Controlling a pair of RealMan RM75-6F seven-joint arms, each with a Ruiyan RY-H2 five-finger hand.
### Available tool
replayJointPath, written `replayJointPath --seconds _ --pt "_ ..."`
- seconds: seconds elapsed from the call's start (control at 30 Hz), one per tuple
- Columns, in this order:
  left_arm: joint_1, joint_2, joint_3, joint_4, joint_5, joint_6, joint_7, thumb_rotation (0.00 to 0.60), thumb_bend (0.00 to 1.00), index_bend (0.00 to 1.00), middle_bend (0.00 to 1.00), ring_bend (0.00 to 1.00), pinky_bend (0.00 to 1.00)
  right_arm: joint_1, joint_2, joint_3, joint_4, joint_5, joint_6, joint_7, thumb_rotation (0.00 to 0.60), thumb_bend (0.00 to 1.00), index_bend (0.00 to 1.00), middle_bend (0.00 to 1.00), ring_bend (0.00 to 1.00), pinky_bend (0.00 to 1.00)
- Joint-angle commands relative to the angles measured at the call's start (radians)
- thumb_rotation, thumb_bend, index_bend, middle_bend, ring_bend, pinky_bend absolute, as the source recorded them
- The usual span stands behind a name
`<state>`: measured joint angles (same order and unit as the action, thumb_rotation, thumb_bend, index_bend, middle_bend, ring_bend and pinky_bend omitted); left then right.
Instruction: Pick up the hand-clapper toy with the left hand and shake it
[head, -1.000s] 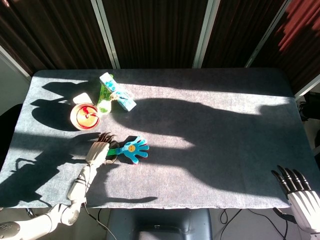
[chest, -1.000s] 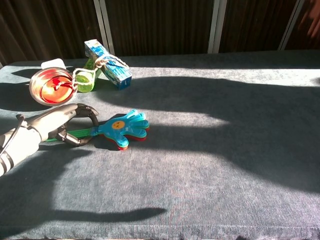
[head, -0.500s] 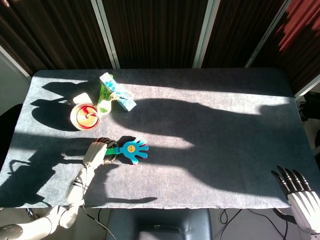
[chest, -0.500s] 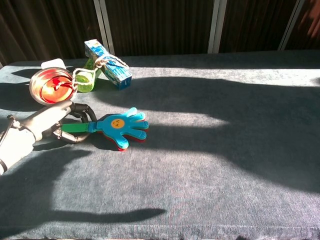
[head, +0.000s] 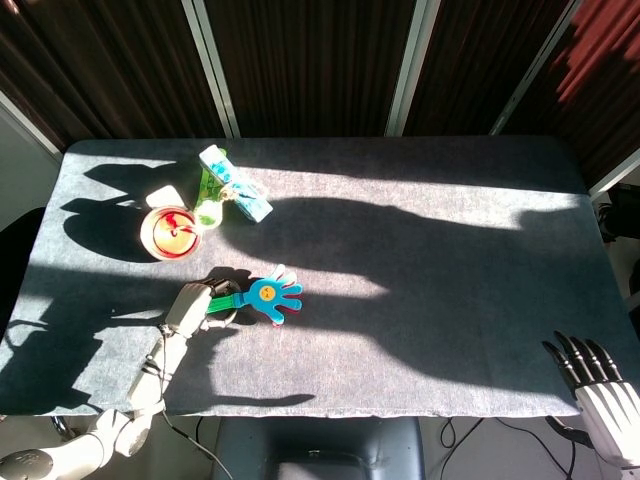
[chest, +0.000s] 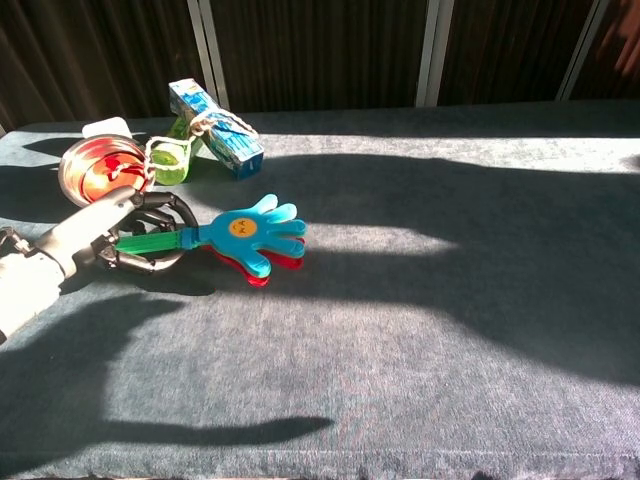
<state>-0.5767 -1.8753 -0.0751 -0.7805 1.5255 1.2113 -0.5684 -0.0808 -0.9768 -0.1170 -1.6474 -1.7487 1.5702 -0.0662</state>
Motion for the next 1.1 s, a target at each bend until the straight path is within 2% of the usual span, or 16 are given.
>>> replayJointPath --seconds 0.03,0.27,0.37,0.53,0.6,0.73,0.83,0.87,0.9,1.1 --pt "0.001 -0.004 0.001 0.013 0.019 0.044 -0.115 0.6 0.7 0.8 0.7 0.44 0.79 0.0 0.0 0.0 0.0 0.001 -0.001 0.0 0.6 0.19 0.0 0.0 0.0 0.0" --pt "0.015 0.037 -0.025 -0.052 0.042 0.162 -0.545 0.6 0.7 0.8 0.71 0.52 0.86 0.0 0.0 -0.001 -0.001 0.001 -0.003 -0.002 0.6 0.19 0.0 0.0 0.0 0.0" --pt "0.019 0.059 -0.027 -0.084 0.054 0.198 -0.671 0.6 0.7 0.8 0.71 0.55 0.89 0.001 -0.002 -0.002 -0.001 0.001 -0.008 -0.006 0.6 0.19 0.0 0.0 0.0 0.0" --pt "0.039 0.157 -0.078 -0.275 0.029 0.262 -1.008 0.6 0.7 0.8 0.71 0.57 0.9 0.002 -0.001 -0.003 -0.003 0.0 -0.009 -0.009 0.6 0.19 0.0 0.0 0.0 0.0" --pt "0.054 0.205 -0.109 -0.347 0.015 0.294 -1.09 0.6 0.71 0.8 0.71 0.56 0.9 0.001 0.0 -0.002 -0.003 0.001 -0.006 -0.007 0.6 0.19 0.0 0.0 0.0 0.0" --pt "0.07 0.232 -0.129 -0.389 0.014 0.336 -1.079 0.6 0.71 0.8 0.72 0.56 0.9 0.002 0.0 -0.002 -0.003 0.002 -0.009 -0.007 0.6 0.19 0.0 0.0 0.0 0.0" --pt "0.077 0.237 -0.116 -0.393 0.044 0.365 -1.019 0.6 0.71 0.8 0.72 0.56 0.89 0.003 -0.001 -0.003 -0.003 0.002 -0.013 -0.009 0.6 0.19 0.0 0.0 0.0 0.0" --pt "0.069 0.226 -0.07 -0.339 0.1 0.363 -0.911 0.6 0.71 0.8 0.72 0.56 0.89 0.002 -0.001 -0.002 -0.004 0.001 -0.01 -0.01 0.6 0.19 0.0 0.0 0.0 0.0" --pt "0.068 0.213 -0.048 -0.306 0.125 0.365 -0.866 0.6 0.71 0.8 0.72 0.56 0.89 0.001 -0.001 -0.003 -0.004 0.0 -0.008 -0.01 0.6 0.19 0.0 0.0 0.0 0.0" --pt "0.067 0.142 0.077 -0.096 0.213 0.316 -0.692 0.6 0.71 0.8 0.72 0.56 0.89 0.001 0.0 -0.003 -0.003 0.0 -0.008 -0.007 0.6 0.19 0.0 0.0 0.0 0.0"
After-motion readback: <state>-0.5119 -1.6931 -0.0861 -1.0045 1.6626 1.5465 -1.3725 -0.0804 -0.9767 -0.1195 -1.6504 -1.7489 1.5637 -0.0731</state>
